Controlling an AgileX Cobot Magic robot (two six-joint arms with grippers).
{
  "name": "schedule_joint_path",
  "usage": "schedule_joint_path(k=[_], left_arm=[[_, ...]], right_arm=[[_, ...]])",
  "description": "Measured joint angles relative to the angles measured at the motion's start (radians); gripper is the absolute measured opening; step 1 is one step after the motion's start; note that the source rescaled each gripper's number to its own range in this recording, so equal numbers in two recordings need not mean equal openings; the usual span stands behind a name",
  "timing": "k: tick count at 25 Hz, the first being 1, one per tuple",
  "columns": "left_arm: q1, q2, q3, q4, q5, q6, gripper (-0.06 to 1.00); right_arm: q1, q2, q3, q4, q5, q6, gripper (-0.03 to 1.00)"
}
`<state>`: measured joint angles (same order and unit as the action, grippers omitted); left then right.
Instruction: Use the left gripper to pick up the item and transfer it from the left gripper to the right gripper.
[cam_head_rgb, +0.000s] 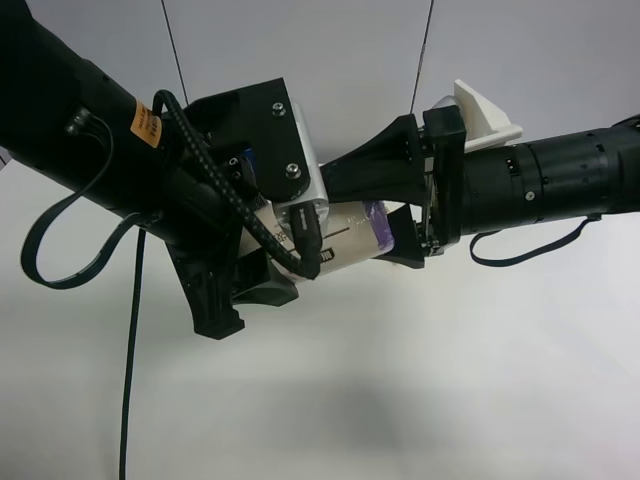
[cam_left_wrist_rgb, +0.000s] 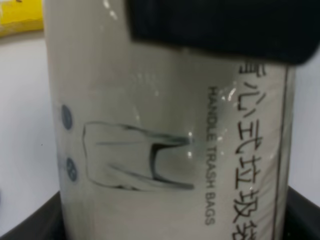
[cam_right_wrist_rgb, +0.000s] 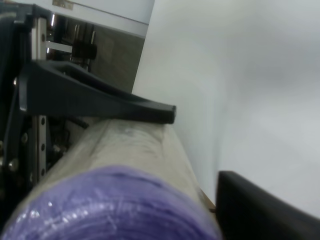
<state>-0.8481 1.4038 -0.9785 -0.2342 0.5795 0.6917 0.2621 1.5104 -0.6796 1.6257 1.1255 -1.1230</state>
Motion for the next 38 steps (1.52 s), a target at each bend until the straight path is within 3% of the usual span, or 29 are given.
schedule_joint_path(k=[3,16,17,18,19,20,22,31,38], left_arm=[[0.0,0.0,0.0,-0.007,0.0,0.004,0.0],[0.0,-0.001,0.0,-0.009,0.002,0.004,0.03],[0.0,-0.001,0.0,-0.01,-0.007,0.004,0.21],[0.0,-0.001,0.0,-0.013,-0.023,0.004,0.51],[0.0,-0.001,-0.003,-0.013,-0.029,0.004,0.72],[0.0,-0.001,-0.003,-0.013,-0.038,0.004,0.83],[0.0,-0.001,-0.003,-0.013,-0.044,0.004,0.94],[0.0,-0.03,-0.003,-0.013,-0.036,0.004,0.98],[0.0,-0.139,-0.003,0.042,0.096,-0.022,0.98]], right_arm=[[0.0,0.0,0.0,-0.003,-0.008,0.0,0.0],[0.0,0.0,0.0,-0.006,-0.009,-0.001,0.0],[0.0,0.0,0.0,-0.012,-0.01,-0.001,0.0],[0.0,0.001,0.0,-0.017,-0.011,-0.001,0.0],[0.0,0.002,0.0,-0.022,-0.012,-0.001,0.0],[0.0,0.003,0.0,-0.025,-0.012,-0.001,0.0],[0.0,0.003,0.0,-0.025,-0.012,-0.001,0.0],[0.0,0.003,0.0,-0.025,-0.012,-0.001,0.0],[0.0,0.003,0.0,-0.027,-0.012,-0.001,0.0]])
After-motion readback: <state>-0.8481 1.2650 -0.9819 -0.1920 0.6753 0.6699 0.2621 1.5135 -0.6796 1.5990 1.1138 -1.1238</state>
